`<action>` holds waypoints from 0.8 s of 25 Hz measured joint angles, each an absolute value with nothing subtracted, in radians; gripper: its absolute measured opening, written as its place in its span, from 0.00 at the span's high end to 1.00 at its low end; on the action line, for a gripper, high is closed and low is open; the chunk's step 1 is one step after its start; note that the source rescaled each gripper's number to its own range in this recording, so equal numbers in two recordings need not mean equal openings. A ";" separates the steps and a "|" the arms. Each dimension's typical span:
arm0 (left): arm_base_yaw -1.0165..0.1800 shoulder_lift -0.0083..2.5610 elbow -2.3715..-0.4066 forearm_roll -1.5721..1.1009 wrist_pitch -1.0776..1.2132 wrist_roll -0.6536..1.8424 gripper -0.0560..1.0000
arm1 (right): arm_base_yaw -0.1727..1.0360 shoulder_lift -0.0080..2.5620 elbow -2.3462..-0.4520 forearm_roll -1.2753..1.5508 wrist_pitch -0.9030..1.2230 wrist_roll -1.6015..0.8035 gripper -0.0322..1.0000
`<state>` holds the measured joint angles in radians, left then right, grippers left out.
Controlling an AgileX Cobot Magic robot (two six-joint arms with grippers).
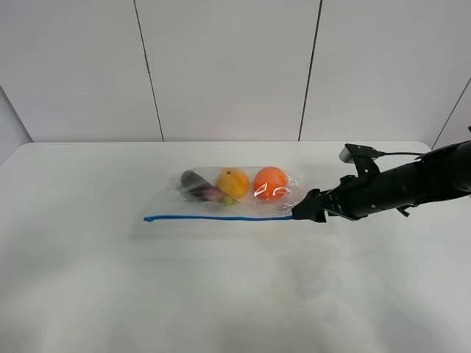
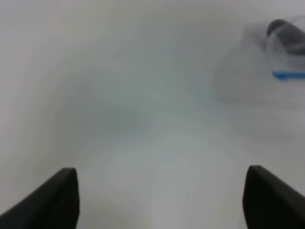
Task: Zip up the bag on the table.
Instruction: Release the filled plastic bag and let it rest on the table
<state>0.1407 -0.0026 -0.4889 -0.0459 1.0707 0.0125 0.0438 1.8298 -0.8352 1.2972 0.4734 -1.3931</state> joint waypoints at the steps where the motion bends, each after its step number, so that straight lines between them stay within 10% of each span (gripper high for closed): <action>1: 0.141 -0.003 -0.489 -0.046 1.071 0.012 0.00 | 0.044 1.830 -0.836 1.271 0.429 -1.392 0.00; 10: 0.141 -0.003 -0.489 -0.046 1.071 0.012 0.00 | 0.044 1.830 -0.836 1.041 0.056 -1.244 0.00; 20: 0.141 -0.003 -0.489 -0.046 1.071 0.012 0.00 | 0.005 1.830 -0.836 0.990 0.187 -0.871 0.07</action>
<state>0.1407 -0.0026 -0.4889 -0.0459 1.0707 0.0125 0.0050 1.8298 -0.8364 0.9902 0.1866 -0.8705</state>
